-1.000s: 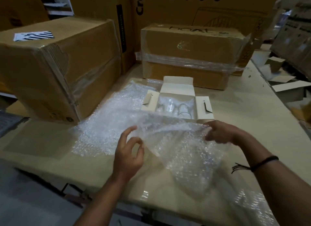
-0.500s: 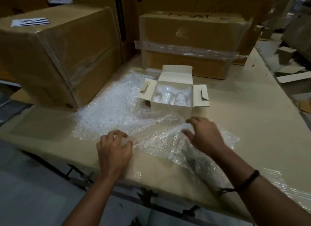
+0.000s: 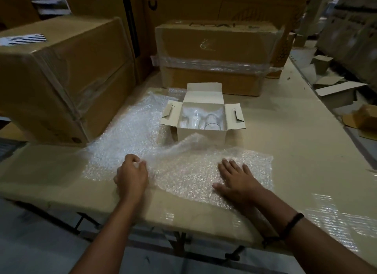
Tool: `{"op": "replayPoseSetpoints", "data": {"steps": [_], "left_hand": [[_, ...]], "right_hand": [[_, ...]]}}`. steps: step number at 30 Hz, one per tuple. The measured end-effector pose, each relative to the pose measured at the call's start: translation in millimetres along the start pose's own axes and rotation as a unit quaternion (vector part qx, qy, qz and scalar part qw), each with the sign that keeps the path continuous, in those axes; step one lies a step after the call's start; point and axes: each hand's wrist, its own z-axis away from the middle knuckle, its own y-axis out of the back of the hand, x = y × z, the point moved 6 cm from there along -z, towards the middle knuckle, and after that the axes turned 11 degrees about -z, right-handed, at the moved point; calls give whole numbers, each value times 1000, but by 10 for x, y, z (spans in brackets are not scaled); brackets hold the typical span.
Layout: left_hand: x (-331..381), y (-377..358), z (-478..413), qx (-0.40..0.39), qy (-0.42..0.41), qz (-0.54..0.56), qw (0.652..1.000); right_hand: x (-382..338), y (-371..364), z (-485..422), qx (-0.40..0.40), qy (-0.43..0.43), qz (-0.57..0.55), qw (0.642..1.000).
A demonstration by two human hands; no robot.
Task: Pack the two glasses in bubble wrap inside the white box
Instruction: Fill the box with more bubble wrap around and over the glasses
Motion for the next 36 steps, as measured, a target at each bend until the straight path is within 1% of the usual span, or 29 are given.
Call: {"op": "replayPoseSetpoints", "data": {"steps": [2, 3, 4, 5, 6, 7, 8, 9, 11, 12, 14, 15, 16, 17, 18, 20, 21, 22, 23, 24, 25, 26, 28, 29, 30, 31, 33, 34, 36], "left_hand": [[-53, 30, -48, -36, 42, 109, 993], [-90, 13, -88, -60, 69, 160, 983], [-124, -14, -127, -87, 110, 232, 963], [-151, -47, -164, -121, 160, 319, 926], [-147, -75, -172, -150, 213, 411, 874], [-133, -78, -170, -160, 260, 488, 817], [-137, -57, -176, -155, 296, 538, 774], [-141, -14, -172, -144, 323, 563, 747], [-151, 37, -173, -159, 354, 572, 722], [-153, 39, -161, -190, 365, 570, 711], [-144, 14, -119, -280, 366, 554, 693], [-157, -5, -113, -317, 354, 539, 695], [-151, -14, -103, -342, 333, 524, 705], [-154, -28, -117, -347, 304, 511, 726], [-165, -22, -158, -328, 268, 495, 758], [-122, 95, -214, -247, 167, 434, 850], [-56, 163, -205, -216, 110, 395, 886], [35, 214, -165, -199, 52, 364, 908], [121, 218, -112, -198, -5, 344, 918], [195, 201, -41, -205, -59, 331, 919], [262, 179, 42, -216, -104, 320, 917], [317, 143, 132, -229, -142, 303, 914], [389, 50, 279, -238, -217, 240, 916], [420, 3, 350, -240, -252, 209, 914], [447, -47, 420, -248, -279, 185, 909], [475, -86, 492, -261, -299, 166, 903], [516, -142, 595, -274, -328, 150, 892], [520, -158, 625, -273, -345, 147, 886], [537, -127, 639, -237, -393, 157, 875]], "right_hand": [[34, -17, 12, -10, 6, 15, 1000], [47, 9, 22, -11, 3, 23, 1000], [40, 39, 30, -11, 0, 31, 999], [-7, 61, 34, -12, 0, 37, 999], [-65, 69, 36, -21, 5, 38, 999], [-120, 57, 44, -38, 11, 34, 999], [-171, 36, 55, -58, 13, 30, 998], [-201, 18, 68, -73, 11, 28, 997], [-211, 50, 74, -86, -1, 35, 996], [-210, 93, 74, -81, -4, 37, 996], [-252, 205, 57, -38, 8, 35, 999], [-292, 253, 45, -6, 23, 31, 999], [-338, 271, 24, 17, 40, 24, 999], [-380, 256, 6, 23, 51, 12, 998], [-421, 210, -19, 12, 52, -1, 999], [-462, 97, -71, -29, 42, -13, 999], [-475, 96, -98, -26, 38, -26, 999], [-487, 157, -127, 4, 31, -60, 998], [-513, 263, -149, 52, 21, -116, 992], [-533, 385, -164, 108, 7, -184, 977], [-555, 506, -168, 161, -5, -253, 954], [-590, 606, -168, 193, -18, -324, 926], [-711, 713, -196, 193, -39, -457, 867], [-794, 738, -224, 174, -43, -490, 853], [-884, 756, -260, 154, -44, -491, 856], [-961, 757, -303, 135, -47, -474, 869], [-1030, 750, -379, 126, -70, -437, 888], [-1007, 752, -401, 135, -89, -438, 884], [-874, 787, -380, 158, -113, -480, 855]]}}
